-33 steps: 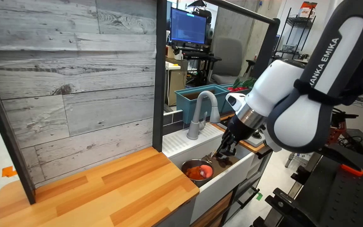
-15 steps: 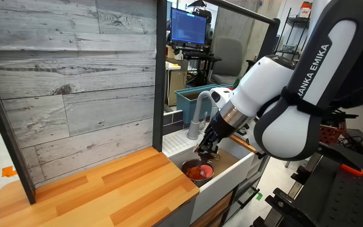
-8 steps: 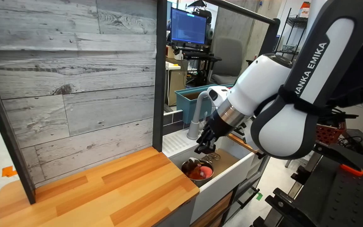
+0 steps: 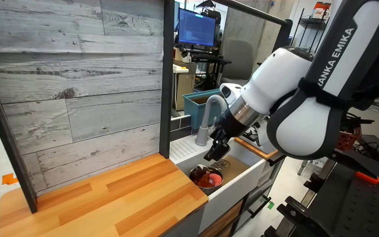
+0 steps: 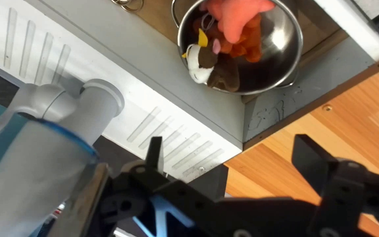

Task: Pick the stuffed animals on the counter and the stove and put them in the pot in the sink

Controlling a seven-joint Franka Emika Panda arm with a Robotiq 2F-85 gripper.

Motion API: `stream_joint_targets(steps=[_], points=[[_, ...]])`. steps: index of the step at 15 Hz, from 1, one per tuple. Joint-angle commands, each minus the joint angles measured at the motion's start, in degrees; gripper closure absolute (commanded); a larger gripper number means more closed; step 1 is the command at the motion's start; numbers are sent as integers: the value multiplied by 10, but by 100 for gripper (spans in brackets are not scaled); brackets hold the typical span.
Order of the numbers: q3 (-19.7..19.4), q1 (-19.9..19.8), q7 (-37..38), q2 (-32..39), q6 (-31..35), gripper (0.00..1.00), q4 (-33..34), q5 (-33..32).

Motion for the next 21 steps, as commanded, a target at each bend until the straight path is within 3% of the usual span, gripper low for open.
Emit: stream_joint_targets(steps=[1,5,8,11,15,16,17,21], points=[[27,-38,23,-67,68,0,-83,-21],[53,-70,46,-141,79,0,-155,-18],[76,-105,69,-227,40,0,-229,-25],[133,-196,104,-310,26,0,-307,-86],[222,-356,205,-385,19,0,-374,-229],[187,-293,166,-346,-9,0,-331,-179],[194,-312,173,-359,-18,0,-342,-191],[192,-300,172,-354,-27,0,-335,-188]])
